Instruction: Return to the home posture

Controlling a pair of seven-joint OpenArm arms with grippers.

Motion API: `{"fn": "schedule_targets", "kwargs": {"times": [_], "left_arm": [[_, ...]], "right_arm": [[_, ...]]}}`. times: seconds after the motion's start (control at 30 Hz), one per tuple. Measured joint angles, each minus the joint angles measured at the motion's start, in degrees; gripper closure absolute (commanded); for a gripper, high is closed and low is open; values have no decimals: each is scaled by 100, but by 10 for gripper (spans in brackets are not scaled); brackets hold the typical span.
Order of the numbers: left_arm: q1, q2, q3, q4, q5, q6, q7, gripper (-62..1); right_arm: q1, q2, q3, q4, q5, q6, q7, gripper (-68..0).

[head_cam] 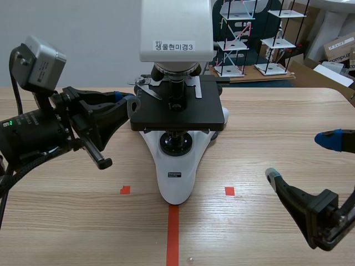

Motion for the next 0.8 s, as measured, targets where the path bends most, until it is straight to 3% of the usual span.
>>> {"fn": "schedule_targets", "kwargs": {"times": [0.33,0.47,0.67,0.8], "left_arm": [[332,-4,-20,96,17,50,-20,-46],[868,-4,-369,688,463,81,-24,-46],[1762,-4,-807,1600,804,452,-46,-46],[2474,0,-957,1862,800,975,122,-46]], "right_arm": [[0,0,0,0,0,0,0,-595],[0,0,0,0,0,0,0,-595],[0,0,0,0,0,0,0,-595],[0,0,0,0,0,0,0,-595]]}}
